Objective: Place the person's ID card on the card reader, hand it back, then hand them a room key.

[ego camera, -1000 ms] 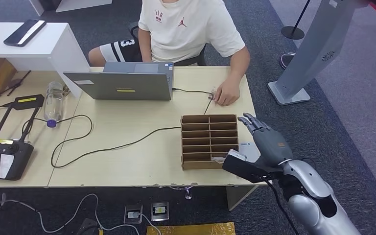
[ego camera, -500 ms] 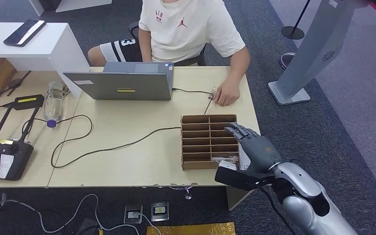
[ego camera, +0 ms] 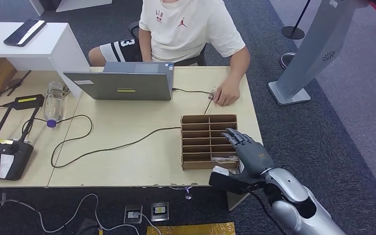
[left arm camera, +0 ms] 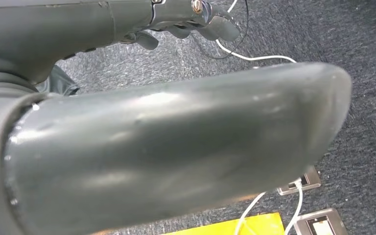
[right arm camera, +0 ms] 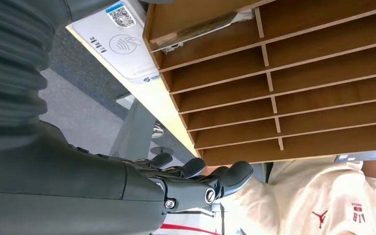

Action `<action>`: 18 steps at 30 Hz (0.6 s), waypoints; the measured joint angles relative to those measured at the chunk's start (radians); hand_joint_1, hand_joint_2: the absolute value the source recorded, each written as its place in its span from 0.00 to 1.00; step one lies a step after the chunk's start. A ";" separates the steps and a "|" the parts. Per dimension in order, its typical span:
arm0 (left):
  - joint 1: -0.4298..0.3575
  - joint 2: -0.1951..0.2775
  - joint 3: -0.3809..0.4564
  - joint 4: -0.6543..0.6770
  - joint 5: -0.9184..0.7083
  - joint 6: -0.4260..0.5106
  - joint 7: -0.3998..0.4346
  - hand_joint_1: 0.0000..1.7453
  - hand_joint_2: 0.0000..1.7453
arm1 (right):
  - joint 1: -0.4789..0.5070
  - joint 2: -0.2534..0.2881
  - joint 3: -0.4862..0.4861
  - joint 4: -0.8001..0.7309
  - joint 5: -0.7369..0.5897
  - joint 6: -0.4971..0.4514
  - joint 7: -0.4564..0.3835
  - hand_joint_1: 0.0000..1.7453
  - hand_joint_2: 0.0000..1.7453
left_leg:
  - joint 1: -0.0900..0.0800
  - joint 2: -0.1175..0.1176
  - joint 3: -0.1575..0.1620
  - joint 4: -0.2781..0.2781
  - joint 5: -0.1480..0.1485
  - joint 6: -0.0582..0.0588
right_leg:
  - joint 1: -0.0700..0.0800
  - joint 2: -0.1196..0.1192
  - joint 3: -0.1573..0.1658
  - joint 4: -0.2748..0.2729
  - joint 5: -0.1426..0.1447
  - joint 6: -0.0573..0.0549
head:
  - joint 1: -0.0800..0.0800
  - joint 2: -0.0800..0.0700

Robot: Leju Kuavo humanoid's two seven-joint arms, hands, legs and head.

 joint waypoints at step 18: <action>0.002 -0.005 0.002 0.001 0.005 -0.001 0.001 0.00 0.00 | -0.005 0.009 0.050 0.061 0.017 -0.058 -0.006 0.00 1.00 | 0.000 0.000 0.000 0.000 0.000 0.000 | 0.000 0.000 0.000 0.000 0.000 0.000 | 0.000 0.000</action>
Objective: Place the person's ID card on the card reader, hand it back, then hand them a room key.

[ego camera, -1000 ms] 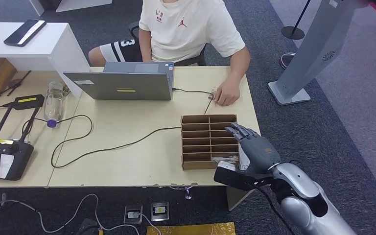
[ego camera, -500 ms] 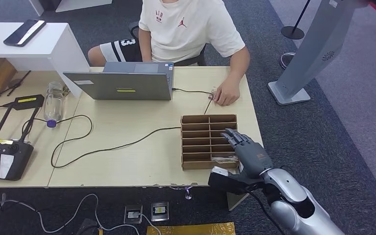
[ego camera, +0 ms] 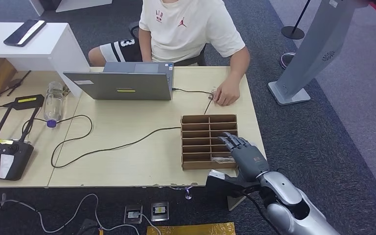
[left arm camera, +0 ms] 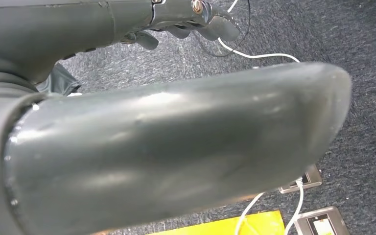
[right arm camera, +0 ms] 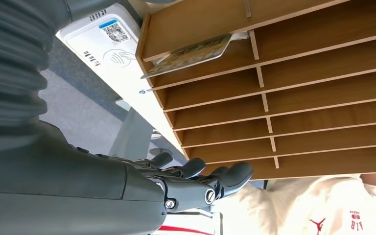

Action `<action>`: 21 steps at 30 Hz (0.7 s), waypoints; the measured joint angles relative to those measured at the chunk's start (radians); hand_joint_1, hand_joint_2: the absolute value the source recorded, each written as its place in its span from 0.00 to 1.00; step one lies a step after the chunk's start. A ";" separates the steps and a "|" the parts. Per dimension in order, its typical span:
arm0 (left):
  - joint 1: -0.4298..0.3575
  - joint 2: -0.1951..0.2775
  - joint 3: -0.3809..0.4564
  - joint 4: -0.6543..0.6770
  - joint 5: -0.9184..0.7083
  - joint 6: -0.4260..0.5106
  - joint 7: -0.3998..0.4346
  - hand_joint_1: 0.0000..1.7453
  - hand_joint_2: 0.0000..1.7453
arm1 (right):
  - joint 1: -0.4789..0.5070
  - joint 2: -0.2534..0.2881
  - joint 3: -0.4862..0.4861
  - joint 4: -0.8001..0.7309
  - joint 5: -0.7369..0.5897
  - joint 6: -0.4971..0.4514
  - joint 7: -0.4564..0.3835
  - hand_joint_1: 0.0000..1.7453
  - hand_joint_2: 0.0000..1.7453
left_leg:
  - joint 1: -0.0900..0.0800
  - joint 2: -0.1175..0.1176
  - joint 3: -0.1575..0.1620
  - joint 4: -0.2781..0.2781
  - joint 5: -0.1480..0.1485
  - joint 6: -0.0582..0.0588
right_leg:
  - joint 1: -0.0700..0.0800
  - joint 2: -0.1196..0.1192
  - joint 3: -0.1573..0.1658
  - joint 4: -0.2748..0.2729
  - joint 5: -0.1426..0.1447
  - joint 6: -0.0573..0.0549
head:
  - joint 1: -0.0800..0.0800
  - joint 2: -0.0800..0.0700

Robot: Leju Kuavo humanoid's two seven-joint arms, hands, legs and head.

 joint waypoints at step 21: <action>0.000 0.000 0.000 0.000 0.000 -0.003 0.000 0.00 0.00 | -0.001 0.002 0.029 0.060 0.004 -0.034 -0.003 0.00 1.00 | 0.000 0.000 0.000 0.000 0.000 0.000 | 0.000 0.000 0.000 0.000 0.000 0.000 | 0.000 0.000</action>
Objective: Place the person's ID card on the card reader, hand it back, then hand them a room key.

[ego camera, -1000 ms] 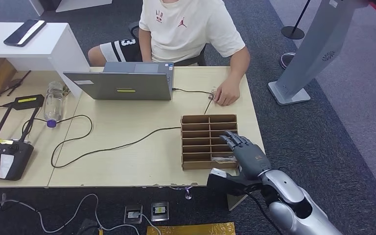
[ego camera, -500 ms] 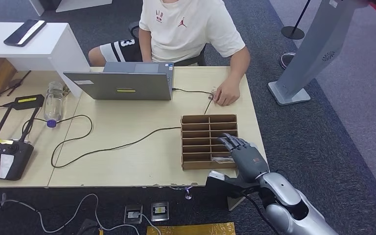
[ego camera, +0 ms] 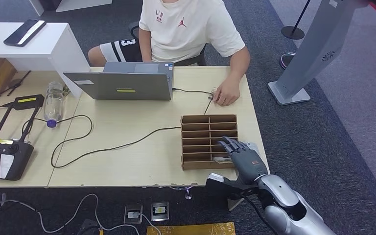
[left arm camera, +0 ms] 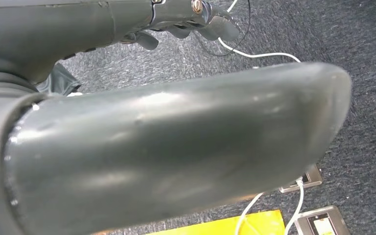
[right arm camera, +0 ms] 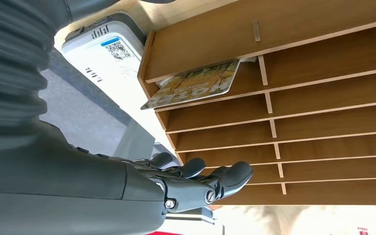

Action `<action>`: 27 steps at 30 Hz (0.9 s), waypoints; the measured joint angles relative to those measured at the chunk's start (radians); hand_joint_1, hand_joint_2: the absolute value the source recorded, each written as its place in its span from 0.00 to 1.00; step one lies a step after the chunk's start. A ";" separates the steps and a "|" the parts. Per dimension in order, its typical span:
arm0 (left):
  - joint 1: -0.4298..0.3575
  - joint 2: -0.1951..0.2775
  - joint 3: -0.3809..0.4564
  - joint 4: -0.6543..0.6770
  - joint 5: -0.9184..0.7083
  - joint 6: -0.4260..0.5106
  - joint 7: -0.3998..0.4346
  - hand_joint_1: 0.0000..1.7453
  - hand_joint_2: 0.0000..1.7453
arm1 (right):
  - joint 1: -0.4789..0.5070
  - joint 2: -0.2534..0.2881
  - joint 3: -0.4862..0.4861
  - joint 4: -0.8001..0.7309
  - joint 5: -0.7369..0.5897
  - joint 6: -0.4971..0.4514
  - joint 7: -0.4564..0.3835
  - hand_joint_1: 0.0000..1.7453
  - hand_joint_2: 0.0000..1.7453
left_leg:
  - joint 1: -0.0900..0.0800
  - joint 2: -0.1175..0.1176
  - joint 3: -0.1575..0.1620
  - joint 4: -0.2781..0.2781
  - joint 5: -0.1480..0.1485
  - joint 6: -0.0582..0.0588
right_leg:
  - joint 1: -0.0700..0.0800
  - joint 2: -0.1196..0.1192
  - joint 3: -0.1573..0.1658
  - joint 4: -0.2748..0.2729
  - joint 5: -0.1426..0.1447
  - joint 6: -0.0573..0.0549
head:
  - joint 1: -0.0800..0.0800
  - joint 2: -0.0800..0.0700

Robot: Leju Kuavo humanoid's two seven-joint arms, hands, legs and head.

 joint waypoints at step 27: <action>0.000 0.000 0.000 0.000 0.000 -0.005 0.000 0.00 0.00 | -0.027 0.006 0.004 0.031 -0.040 -0.010 0.016 1.00 1.00 | 0.000 0.000 0.000 0.000 0.000 0.000 | 0.000 0.000 0.000 0.000 0.000 0.000 | 0.000 0.000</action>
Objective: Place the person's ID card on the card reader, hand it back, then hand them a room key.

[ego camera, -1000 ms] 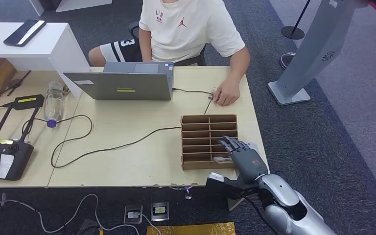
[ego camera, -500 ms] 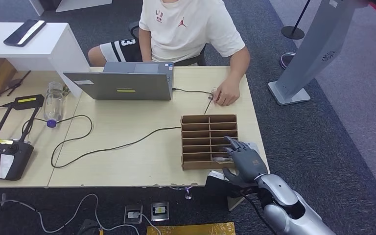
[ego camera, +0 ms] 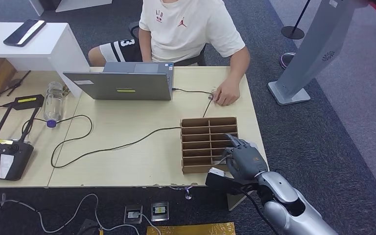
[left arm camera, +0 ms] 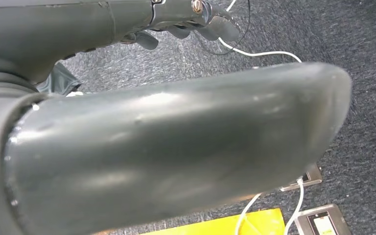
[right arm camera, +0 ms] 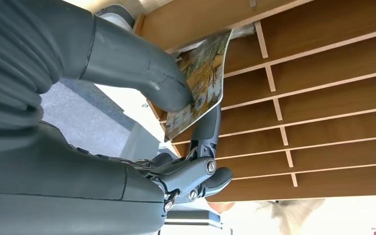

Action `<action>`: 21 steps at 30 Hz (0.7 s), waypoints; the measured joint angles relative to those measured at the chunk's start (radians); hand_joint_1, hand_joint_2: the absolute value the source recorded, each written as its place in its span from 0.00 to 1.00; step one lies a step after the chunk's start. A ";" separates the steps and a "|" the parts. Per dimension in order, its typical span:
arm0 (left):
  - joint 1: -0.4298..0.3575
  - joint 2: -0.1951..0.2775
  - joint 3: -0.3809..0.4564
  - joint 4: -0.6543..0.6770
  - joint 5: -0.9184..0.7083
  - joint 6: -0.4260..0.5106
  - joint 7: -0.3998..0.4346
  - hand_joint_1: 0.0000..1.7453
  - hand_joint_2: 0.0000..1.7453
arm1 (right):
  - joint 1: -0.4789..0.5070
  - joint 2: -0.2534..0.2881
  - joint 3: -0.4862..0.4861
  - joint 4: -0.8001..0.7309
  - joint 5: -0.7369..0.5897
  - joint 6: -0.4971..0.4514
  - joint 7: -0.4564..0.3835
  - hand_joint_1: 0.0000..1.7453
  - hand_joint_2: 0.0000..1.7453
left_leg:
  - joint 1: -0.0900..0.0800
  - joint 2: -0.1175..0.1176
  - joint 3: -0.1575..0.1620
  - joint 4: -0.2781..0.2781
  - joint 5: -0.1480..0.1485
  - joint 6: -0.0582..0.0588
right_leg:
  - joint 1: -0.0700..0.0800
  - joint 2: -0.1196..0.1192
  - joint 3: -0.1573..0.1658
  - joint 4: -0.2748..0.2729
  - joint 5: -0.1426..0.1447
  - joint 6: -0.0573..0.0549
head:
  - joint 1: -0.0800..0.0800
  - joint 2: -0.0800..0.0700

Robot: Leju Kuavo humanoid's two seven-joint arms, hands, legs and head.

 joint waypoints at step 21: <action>0.002 0.003 -0.001 0.000 -0.015 0.031 -0.051 0.00 0.00 | -0.153 0.022 -0.147 0.038 -0.018 -0.267 -0.165 1.00 1.00 | 0.000 0.000 0.000 0.000 0.000 0.000 | 0.000 0.000 0.000 0.000 0.000 0.000 | 0.000 0.000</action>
